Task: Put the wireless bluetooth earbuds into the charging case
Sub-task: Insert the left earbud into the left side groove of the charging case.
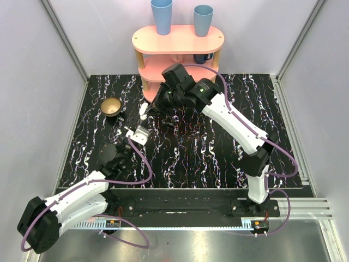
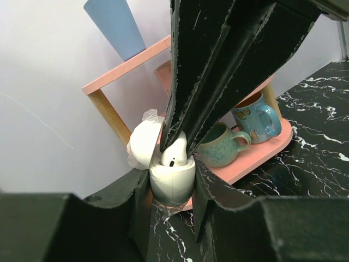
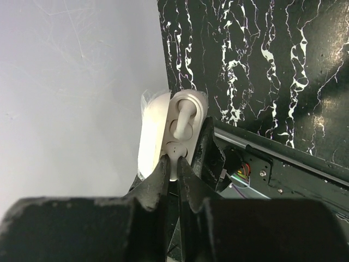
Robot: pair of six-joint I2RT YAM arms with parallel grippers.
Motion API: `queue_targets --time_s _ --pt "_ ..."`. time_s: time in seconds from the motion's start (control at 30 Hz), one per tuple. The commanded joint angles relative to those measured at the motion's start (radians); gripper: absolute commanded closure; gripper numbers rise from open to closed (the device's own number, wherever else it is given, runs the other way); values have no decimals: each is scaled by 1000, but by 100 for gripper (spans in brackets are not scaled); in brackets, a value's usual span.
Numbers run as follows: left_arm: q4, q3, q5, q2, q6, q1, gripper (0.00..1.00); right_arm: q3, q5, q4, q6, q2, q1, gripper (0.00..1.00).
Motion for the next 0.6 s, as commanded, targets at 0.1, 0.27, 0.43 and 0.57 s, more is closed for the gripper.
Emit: queue_targets --time_s 0.1,0.27,0.43,0.57 --pt "104 57 50 -7 -4 -18 100 88 -17 -47 -65 61 51 83" --pt "105 57 41 -5 -17 -18 100 128 17 -70 -101 58 60 70" --pt "111 53 21 -8 -34 -18 100 127 66 -75 -124 26 60 67" --pt "110 55 0 -8 -50 -18 100 121 74 -69 -146 6 59 67"
